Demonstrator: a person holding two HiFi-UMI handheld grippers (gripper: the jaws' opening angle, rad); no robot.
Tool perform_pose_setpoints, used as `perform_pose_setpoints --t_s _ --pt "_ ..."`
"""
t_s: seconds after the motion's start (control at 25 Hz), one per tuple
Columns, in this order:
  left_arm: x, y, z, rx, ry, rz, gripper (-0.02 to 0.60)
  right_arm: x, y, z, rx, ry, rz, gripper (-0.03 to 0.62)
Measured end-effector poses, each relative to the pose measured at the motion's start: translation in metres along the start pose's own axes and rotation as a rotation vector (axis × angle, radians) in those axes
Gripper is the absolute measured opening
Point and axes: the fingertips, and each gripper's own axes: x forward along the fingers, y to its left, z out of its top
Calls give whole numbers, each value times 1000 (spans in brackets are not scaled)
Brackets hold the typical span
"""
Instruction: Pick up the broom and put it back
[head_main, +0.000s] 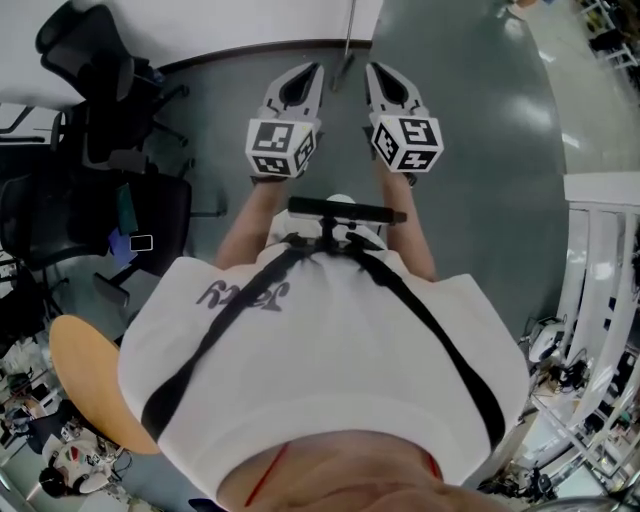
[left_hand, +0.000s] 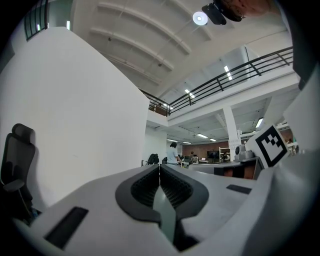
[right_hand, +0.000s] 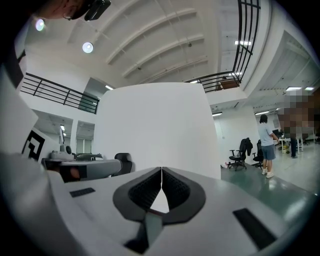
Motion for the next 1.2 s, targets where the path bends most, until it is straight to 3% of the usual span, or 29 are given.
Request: perform_pose_setpoints --t_s 0.36,0.52,0.76,1.0,1.2 --pt "4 -31 -23 28 56 10 14 -15 -25 -27 75 27 11 7" --pt "10 -25 -31 15 81 16 14 -6 -21 -36 91 56 39 7" --pt "39 -10 -26 10 52 -12 14 23 -34 -30 69 51 25 6" --pt "78 29 -27 -17 48 -42 14 65 -50 -26 55 78 -20 7" --pt "120 83 3 -6 -25 -44 14 126 -62 -4 19 54 -23 7"
